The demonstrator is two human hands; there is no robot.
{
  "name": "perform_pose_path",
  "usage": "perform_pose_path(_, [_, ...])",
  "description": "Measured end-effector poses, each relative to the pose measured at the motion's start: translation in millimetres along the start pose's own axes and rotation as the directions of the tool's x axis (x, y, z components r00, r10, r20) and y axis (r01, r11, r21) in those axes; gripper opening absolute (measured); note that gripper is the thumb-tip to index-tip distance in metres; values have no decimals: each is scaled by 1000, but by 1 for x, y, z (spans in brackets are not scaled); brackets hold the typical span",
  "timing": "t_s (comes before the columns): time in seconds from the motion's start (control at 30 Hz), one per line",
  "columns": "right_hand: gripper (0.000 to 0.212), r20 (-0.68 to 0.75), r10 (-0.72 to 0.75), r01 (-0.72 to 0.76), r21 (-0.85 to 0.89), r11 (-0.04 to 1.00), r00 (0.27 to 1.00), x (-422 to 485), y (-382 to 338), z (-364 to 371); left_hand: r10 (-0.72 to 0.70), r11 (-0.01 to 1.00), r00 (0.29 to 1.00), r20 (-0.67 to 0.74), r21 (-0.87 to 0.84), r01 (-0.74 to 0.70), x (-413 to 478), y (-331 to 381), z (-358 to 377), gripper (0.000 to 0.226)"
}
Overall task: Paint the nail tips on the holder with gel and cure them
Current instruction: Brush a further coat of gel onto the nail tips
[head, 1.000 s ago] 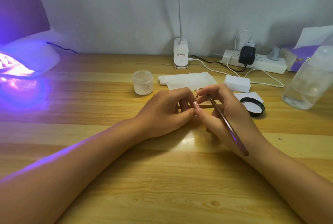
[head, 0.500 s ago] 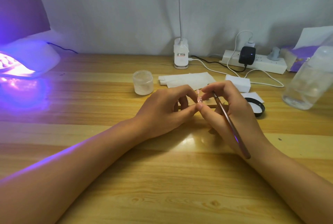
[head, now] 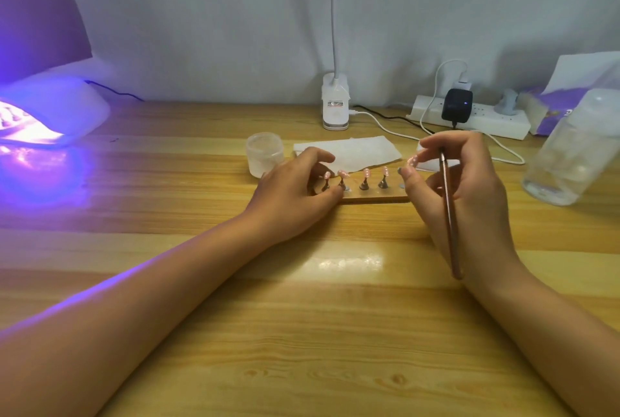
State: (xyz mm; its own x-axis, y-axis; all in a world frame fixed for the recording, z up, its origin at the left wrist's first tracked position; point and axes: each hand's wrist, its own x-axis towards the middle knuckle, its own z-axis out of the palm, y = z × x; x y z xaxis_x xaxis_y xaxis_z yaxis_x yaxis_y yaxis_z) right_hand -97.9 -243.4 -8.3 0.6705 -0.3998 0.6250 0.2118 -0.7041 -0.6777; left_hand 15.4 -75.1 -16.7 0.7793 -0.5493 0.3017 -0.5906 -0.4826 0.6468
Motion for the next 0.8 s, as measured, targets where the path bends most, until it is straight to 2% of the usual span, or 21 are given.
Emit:
perform_pose_path(0.1, [33, -1, 3, -3, -48, 999, 1000, 3, 5, -5, 24, 998, 1000, -2, -60, -24, -1, 1, -1, 33])
perform_pose_path(0.17, [32, 16, 34, -33, -73, 997, 999, 5, 8, -7, 45, 995, 999, 12, -85, -44, -2, 3, -2, 39])
perform_pose_path(0.27, [31, 43, 66, -59, -132, 989, 997, 7, 10, -7, 90, 995, 995, 42, -48, -88, -4, 5, -1, 45])
perform_pose_path(0.47, [31, 97, 52, -25, -257, 966, 994, 4, 9, -6, 177, 984, 984, -5, 2, -177, -5, 6, -1, 39])
perform_pose_path(0.8, [31, 139, 81, -36, -301, 953, 987, 4, 9, -6, 217, 976, 976, -5, 34, -216, -5, 5, 0, 39])
